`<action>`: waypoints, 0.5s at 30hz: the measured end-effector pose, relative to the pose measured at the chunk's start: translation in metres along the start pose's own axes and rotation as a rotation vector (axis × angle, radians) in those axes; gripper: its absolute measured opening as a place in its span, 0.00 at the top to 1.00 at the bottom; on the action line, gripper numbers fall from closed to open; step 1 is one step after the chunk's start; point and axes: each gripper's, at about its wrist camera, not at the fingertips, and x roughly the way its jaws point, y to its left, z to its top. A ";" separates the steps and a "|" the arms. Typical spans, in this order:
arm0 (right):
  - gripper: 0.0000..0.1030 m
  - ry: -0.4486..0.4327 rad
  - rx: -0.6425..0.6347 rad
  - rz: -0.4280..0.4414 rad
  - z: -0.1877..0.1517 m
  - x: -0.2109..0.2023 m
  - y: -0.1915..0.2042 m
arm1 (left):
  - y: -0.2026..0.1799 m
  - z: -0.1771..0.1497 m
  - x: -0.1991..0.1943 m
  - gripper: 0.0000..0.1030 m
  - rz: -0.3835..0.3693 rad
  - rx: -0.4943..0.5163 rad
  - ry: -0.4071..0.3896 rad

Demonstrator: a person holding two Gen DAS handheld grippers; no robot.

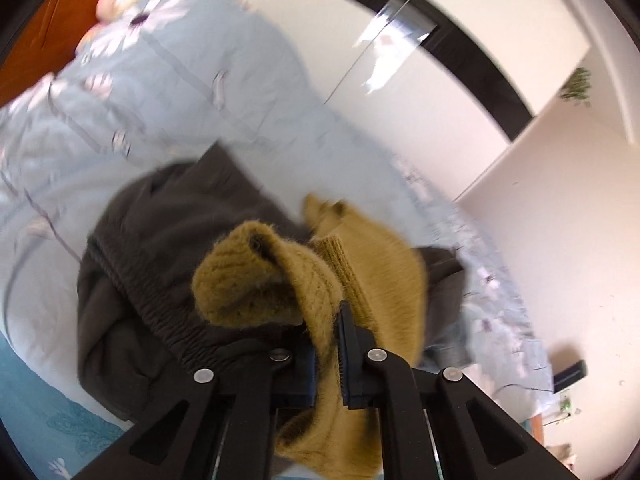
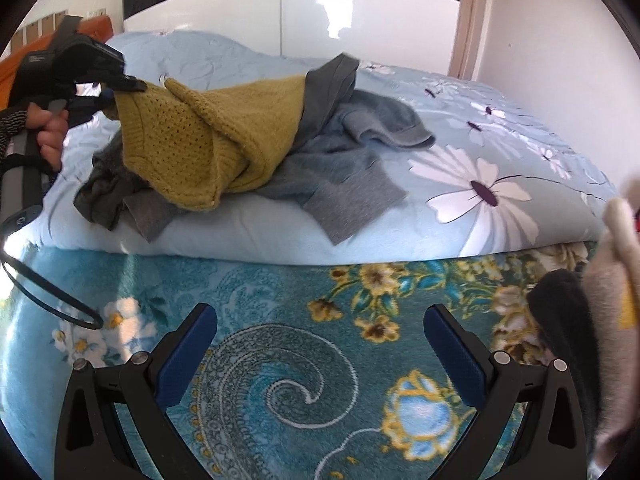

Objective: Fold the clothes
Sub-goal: 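Grasp the yellow sweater with the left gripper and lift it off the pile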

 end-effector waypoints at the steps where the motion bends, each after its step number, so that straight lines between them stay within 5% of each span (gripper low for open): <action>1: 0.00 -0.009 0.007 -0.001 0.002 -0.007 -0.001 | -0.007 0.004 -0.013 0.92 -0.010 0.015 -0.018; 8: 0.00 -0.080 0.045 0.013 0.006 -0.064 -0.005 | -0.048 0.027 -0.110 0.93 -0.056 0.127 -0.130; 15: 0.00 -0.152 0.080 0.035 -0.005 -0.126 -0.008 | -0.042 0.027 -0.220 0.93 -0.020 0.193 -0.220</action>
